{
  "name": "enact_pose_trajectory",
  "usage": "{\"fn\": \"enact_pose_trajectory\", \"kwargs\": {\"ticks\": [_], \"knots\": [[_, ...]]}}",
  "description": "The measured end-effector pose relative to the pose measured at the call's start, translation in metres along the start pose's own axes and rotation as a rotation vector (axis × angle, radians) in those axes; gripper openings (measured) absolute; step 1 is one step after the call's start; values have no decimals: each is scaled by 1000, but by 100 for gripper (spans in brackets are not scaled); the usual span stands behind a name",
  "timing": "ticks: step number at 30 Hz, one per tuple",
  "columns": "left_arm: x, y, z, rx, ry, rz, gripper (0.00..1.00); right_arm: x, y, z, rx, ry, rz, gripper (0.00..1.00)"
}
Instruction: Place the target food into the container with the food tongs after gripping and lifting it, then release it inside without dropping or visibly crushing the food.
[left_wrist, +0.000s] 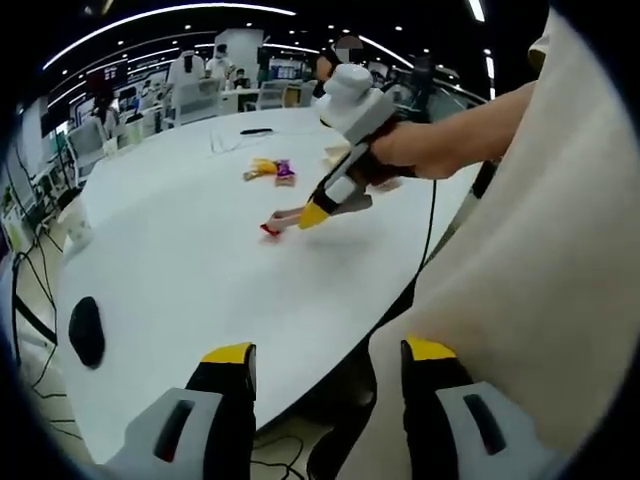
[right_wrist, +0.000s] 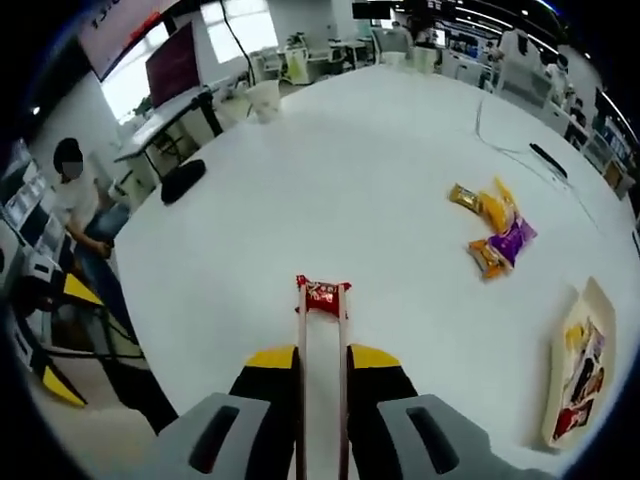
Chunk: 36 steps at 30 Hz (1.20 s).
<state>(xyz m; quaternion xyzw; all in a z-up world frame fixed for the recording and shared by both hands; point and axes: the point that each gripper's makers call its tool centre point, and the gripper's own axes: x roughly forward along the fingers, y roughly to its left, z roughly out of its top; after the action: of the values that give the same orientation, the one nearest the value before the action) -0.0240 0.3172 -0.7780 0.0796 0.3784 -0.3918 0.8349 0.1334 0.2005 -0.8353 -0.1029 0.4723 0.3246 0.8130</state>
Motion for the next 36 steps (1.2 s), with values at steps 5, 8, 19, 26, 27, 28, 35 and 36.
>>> {"fn": "enact_pose_trajectory", "kwargs": {"ticks": [5, 8, 19, 26, 27, 28, 35, 36], "knots": [[4, -4, 7, 11, 3, -11, 58, -11, -2, 4, 31, -38, 6, 16], [7, -6, 10, 17, 2, -15, 58, -17, -3, 5, 41, -47, 12, 16], [20, -20, 26, 33, -14, -33, 59, -53, -20, 26, 29, -123, -9, 16], [27, -27, 40, 41, -31, -35, 59, -73, -33, 35, 25, -159, -21, 16], [28, -28, 44, 39, -37, -30, 60, -75, -34, 35, 24, -161, -22, 16], [28, -26, 46, 38, -45, -17, 61, -77, -36, 35, 25, -166, -23, 16], [27, -16, 62, 21, -91, 54, 63, -88, -45, 32, 32, -186, -25, 16], [27, -16, 64, 12, -99, 59, 63, -90, -46, 31, 38, -188, -24, 16]]}}
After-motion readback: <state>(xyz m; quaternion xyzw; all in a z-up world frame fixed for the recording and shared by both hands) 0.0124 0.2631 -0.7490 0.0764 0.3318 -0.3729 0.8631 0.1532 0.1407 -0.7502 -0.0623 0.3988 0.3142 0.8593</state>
